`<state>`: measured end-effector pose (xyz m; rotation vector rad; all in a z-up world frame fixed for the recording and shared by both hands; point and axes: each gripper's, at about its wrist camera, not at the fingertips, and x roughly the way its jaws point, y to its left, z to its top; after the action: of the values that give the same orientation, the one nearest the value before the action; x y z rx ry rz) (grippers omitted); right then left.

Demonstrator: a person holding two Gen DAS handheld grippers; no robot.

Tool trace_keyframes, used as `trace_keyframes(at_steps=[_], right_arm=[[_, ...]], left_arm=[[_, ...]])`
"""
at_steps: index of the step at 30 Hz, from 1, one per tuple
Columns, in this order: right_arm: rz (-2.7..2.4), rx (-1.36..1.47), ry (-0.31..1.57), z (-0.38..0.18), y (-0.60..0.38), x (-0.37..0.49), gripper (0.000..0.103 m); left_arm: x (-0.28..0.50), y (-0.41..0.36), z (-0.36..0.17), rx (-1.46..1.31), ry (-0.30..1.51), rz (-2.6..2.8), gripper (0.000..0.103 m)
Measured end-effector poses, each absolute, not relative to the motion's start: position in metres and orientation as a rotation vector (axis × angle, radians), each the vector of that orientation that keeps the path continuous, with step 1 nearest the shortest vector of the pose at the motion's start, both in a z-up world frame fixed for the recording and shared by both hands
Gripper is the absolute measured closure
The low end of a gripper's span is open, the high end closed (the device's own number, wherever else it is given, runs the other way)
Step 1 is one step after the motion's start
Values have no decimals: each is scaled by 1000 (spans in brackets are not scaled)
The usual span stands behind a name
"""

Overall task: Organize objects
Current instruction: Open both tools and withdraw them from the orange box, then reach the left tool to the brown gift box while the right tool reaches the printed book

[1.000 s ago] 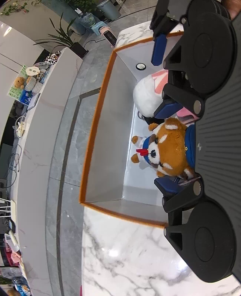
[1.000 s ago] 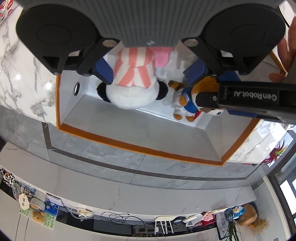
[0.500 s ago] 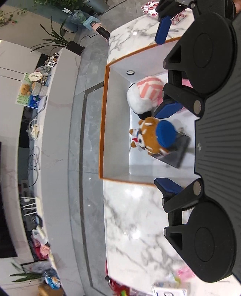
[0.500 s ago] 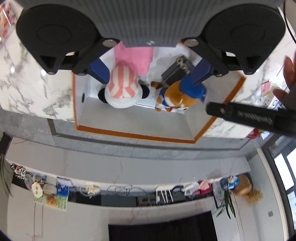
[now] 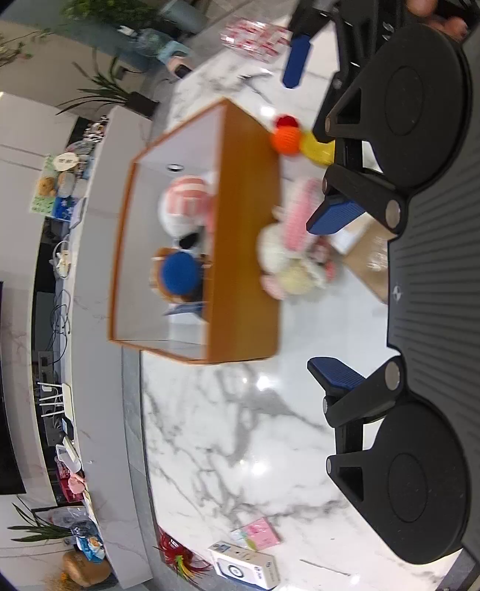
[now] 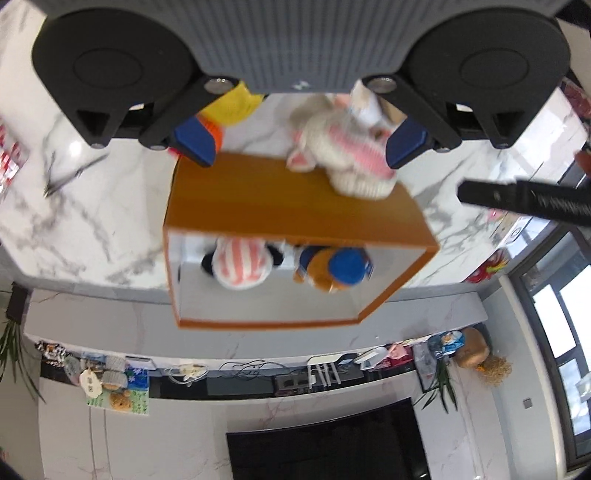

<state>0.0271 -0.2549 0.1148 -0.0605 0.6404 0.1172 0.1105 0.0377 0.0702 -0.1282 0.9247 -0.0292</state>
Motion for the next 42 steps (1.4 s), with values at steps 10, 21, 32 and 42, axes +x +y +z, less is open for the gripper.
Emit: trace_keyframes(at_steps=[10, 21, 32, 42], right_arm=[[238, -247, 652, 92, -240, 28, 4], [195, -245, 672, 82, -294, 47, 1], [284, -201, 707, 76, -304, 49, 1], [337, -157, 659, 89, -306, 33, 1]], left_arm=[[105, 49, 29, -115, 853, -25, 17], [136, 23, 4, -172, 890, -165, 17], [138, 22, 2, -116, 930, -148, 17], [97, 1, -4, 143, 857, -325, 14]])
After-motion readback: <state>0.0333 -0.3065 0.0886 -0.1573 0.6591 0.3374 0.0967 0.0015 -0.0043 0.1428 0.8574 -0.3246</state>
